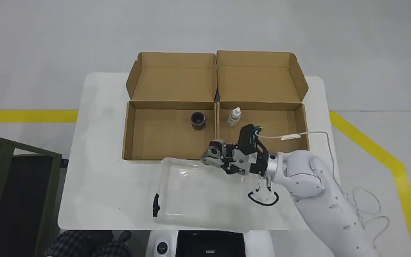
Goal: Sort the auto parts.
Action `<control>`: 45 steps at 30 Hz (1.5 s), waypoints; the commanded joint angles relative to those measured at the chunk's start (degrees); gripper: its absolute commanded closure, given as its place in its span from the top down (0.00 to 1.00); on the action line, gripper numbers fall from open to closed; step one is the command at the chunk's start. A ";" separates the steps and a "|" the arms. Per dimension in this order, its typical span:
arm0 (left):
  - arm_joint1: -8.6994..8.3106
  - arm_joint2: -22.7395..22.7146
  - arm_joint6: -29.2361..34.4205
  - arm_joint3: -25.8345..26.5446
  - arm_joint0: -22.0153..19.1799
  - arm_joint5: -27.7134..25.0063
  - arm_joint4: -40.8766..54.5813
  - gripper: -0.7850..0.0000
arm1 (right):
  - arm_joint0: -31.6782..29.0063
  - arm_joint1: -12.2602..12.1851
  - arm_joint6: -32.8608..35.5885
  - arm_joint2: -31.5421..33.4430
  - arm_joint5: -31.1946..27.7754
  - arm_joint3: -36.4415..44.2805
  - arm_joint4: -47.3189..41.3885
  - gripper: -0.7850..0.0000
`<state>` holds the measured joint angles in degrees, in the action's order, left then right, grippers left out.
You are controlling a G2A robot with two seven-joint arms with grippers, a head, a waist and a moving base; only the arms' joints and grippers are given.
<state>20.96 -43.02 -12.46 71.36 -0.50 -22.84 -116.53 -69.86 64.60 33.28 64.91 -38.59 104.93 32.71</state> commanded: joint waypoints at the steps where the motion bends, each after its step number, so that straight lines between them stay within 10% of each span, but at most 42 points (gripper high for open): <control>1: 0.00 0.00 0.00 0.00 0.00 0.00 0.00 1.00 | 0.82 0.22 -0.80 -1.01 1.22 -0.81 1.22 0.00; 27: 0.00 0.00 0.00 0.00 0.00 0.00 0.00 1.00 | 14.48 5.00 -2.29 -18.18 19.17 -8.82 23.98 0.00; 45: 0.00 0.00 0.00 0.00 0.00 0.00 0.00 1.00 | 17.87 6.96 0.95 -22.10 20.51 -12.38 31.85 0.08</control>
<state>20.96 -43.02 -12.46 71.36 -0.50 -22.84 -116.53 -52.19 71.45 34.05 42.94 -18.00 92.83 64.46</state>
